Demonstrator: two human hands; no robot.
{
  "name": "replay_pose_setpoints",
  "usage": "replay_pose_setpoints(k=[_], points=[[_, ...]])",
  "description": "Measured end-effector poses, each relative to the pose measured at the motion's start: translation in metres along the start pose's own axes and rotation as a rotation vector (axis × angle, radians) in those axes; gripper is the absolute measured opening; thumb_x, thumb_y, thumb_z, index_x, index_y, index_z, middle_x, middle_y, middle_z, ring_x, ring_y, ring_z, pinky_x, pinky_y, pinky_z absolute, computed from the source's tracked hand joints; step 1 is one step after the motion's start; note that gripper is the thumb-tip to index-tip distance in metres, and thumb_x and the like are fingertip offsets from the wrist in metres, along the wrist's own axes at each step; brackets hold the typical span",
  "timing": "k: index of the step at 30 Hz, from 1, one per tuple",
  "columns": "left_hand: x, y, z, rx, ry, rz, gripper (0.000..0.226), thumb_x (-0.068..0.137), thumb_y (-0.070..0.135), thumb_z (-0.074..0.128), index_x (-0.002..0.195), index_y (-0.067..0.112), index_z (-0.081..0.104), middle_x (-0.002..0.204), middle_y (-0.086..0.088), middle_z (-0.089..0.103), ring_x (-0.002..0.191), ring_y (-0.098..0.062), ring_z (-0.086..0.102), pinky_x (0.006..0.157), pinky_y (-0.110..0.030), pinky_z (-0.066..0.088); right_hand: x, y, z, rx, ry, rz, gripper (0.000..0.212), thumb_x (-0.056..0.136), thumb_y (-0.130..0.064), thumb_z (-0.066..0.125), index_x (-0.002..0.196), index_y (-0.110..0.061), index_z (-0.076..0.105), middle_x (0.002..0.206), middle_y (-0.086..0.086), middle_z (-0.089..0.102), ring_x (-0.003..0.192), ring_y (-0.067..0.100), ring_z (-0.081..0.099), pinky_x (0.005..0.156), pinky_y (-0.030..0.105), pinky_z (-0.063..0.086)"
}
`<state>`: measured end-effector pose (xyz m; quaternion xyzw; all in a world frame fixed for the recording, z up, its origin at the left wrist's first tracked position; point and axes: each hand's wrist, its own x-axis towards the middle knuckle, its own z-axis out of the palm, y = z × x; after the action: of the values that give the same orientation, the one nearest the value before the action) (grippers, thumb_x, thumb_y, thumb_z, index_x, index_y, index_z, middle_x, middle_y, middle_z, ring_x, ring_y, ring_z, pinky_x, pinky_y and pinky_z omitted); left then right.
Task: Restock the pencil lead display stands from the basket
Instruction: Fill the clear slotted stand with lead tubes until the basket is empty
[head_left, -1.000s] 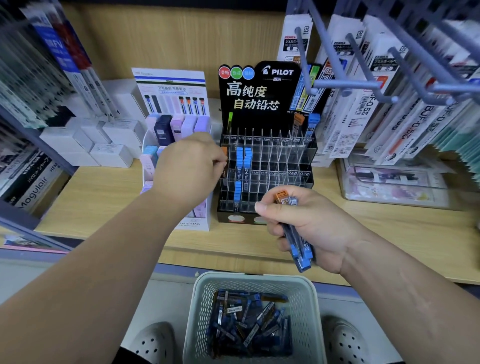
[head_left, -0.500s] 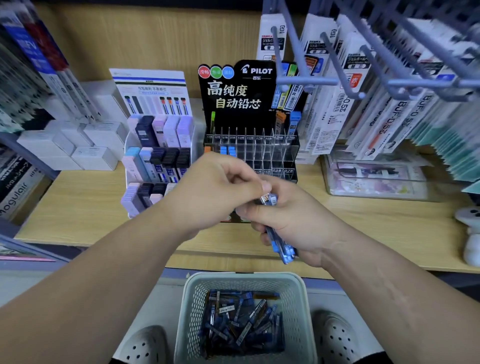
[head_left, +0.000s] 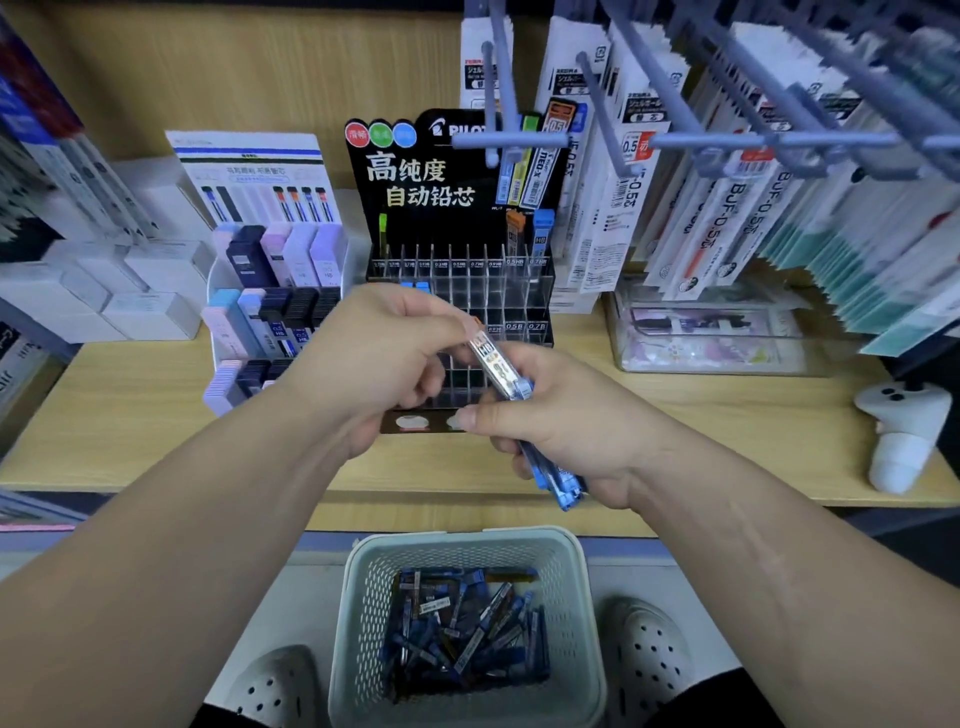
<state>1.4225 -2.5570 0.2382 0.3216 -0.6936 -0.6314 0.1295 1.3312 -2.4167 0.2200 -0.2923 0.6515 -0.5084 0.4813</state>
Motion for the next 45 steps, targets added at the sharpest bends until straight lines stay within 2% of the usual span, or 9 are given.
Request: replay_pose_setpoints(k=[5,11,14,19,25,30,34,41,45], points=[[0.01,0.018,0.007,-0.066,0.206,0.149,0.014,0.092,0.01,0.066,0.081,0.015,0.073,0.07,-0.003,0.07,0.042,-0.012,0.045,0.039,-0.02,0.033,-0.01,0.004,-0.021,0.062,0.079,0.085,0.049,0.087,-0.01,0.077,0.13,-0.026,0.061,0.075,0.005,0.054,0.061,0.014,0.047,0.051,0.029,0.039],[0.032,0.027,0.019,0.13,0.394,0.446,0.011,0.092,0.016,0.07,0.085,0.023,0.071,0.06,0.009,0.063,0.044,-0.004,0.055,0.045,-0.017,0.041,-0.019,0.001,-0.043,0.406,0.097,0.137,0.033,0.09,-0.006,0.071,0.121,-0.019,0.069,0.067,-0.004,0.061,0.052,0.009,0.045,0.04,0.022,0.035],[0.052,0.028,0.018,0.334,0.404,0.499,0.008,0.092,0.02,0.069,0.089,0.027,0.072,0.064,0.014,0.063,0.05,0.001,0.056,0.056,-0.015,0.044,-0.021,0.0,-0.048,0.429,0.093,0.131,0.032,0.091,-0.006,0.069,0.121,-0.017,0.068,0.063,-0.007,0.061,0.051,0.008,0.045,0.039,0.021,0.035],[0.076,0.035,0.023,0.493,0.356,0.513,0.018,0.096,0.027,0.064,0.082,0.038,0.062,0.05,0.012,0.049,0.044,-0.006,0.04,0.046,-0.018,0.034,-0.026,0.0,-0.052,0.422,0.091,0.11,0.033,0.091,-0.006,0.07,0.121,-0.018,0.068,0.061,-0.006,0.057,0.051,0.009,0.045,0.041,0.022,0.035],[0.089,0.038,0.031,0.77,0.334,0.645,0.019,0.1,0.026,0.06,0.112,0.017,0.072,0.064,0.024,0.038,0.05,0.007,0.041,0.053,-0.003,0.032,-0.026,0.002,-0.052,0.399,0.115,0.112,0.032,0.088,-0.008,0.074,0.118,-0.02,0.07,0.062,-0.006,0.059,0.052,0.009,0.047,0.042,0.023,0.037],[0.105,0.022,0.03,0.813,0.301,0.776,0.016,0.093,0.021,0.068,0.106,0.016,0.077,0.083,0.012,0.064,0.071,-0.001,0.054,0.074,-0.003,0.034,-0.023,0.003,-0.051,0.394,0.127,0.112,0.032,0.088,-0.008,0.074,0.117,-0.02,0.071,0.065,-0.005,0.06,0.053,0.01,0.047,0.042,0.023,0.037],[0.114,0.014,0.034,0.84,0.339,0.786,0.014,0.089,0.022,0.072,0.1,0.017,0.079,0.094,0.0,0.071,0.08,-0.018,0.063,0.076,-0.032,0.051,-0.02,0.003,-0.05,0.464,0.151,0.094,0.032,0.089,-0.009,0.072,0.12,-0.019,0.069,0.062,-0.005,0.055,0.052,0.009,0.046,0.041,0.022,0.036],[0.092,0.02,0.035,0.814,0.356,0.722,0.01,0.086,0.028,0.075,0.089,0.019,0.073,0.077,0.005,0.063,0.071,-0.012,0.056,0.069,-0.027,0.049,-0.006,-0.001,-0.048,0.786,0.365,0.013,0.023,0.099,-0.022,0.062,0.118,-0.011,0.068,0.063,-0.002,0.049,0.051,0.01,0.043,0.04,0.021,0.035],[0.031,0.015,0.04,0.534,0.137,0.372,0.024,0.088,0.038,0.072,0.074,0.019,0.07,0.065,0.004,0.065,0.052,-0.001,0.05,0.05,-0.012,0.037,-0.001,0.0,-0.041,0.829,0.44,-0.01,0.018,0.103,-0.019,0.057,0.114,-0.012,0.069,0.063,-0.001,0.05,0.053,0.011,0.045,0.042,0.022,0.037]])
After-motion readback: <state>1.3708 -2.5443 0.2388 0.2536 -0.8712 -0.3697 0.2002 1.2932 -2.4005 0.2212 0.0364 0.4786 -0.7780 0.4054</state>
